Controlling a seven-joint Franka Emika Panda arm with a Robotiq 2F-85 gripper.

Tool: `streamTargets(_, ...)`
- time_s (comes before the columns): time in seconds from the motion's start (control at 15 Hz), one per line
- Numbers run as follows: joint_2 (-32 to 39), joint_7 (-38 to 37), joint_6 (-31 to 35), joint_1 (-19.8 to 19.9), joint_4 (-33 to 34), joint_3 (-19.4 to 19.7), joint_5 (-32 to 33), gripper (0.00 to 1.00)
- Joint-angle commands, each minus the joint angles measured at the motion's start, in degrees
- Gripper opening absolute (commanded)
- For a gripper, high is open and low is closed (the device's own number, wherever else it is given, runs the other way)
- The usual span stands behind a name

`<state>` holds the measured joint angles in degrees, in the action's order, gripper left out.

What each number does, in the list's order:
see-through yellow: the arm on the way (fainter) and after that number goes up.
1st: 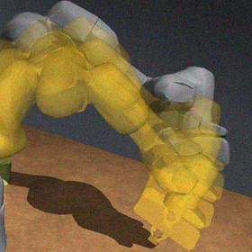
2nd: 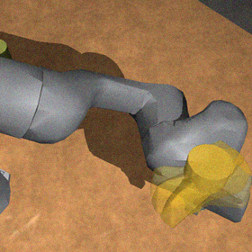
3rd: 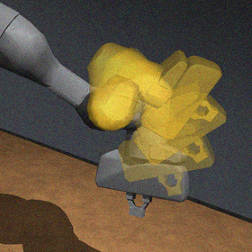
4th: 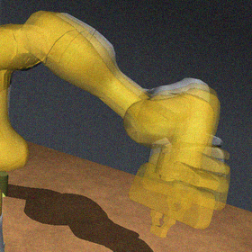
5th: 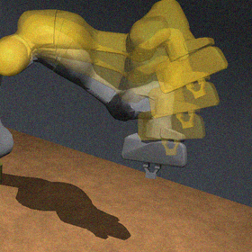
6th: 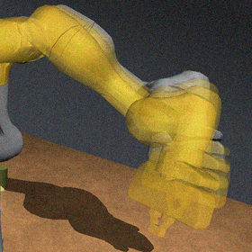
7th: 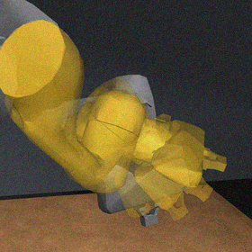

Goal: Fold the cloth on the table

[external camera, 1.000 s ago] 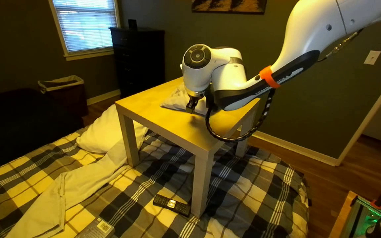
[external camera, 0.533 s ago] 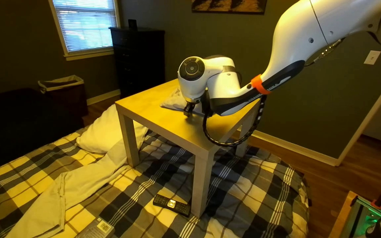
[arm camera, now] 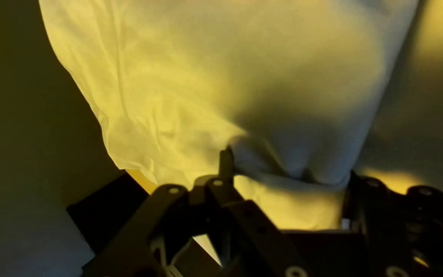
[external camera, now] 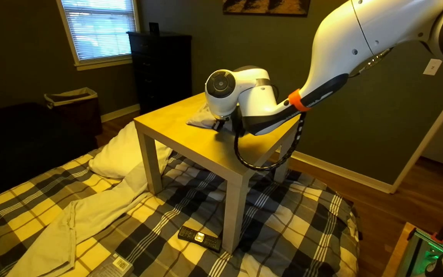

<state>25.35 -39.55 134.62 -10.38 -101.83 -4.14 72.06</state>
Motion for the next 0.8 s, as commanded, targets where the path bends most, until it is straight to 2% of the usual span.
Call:
streamTargets(0.0, 0.8, -1.8, -0.3, -0.4, 0.6, 0.7, 0.9, 0.3)
streamTargets(0.27, 0.0, 0.6, -2.3, 0.2, -0.4, -0.6, -5.8, 0.0)
streamTargets(0.47, -1.3, 5.9, -3.9, 0.2, -1.6, -2.5, -15.8, 0.0)
streamTargets(0.73, -4.3, 16.6, -6.0, -0.4, -2.1, -5.5, -31.6, 0.01)
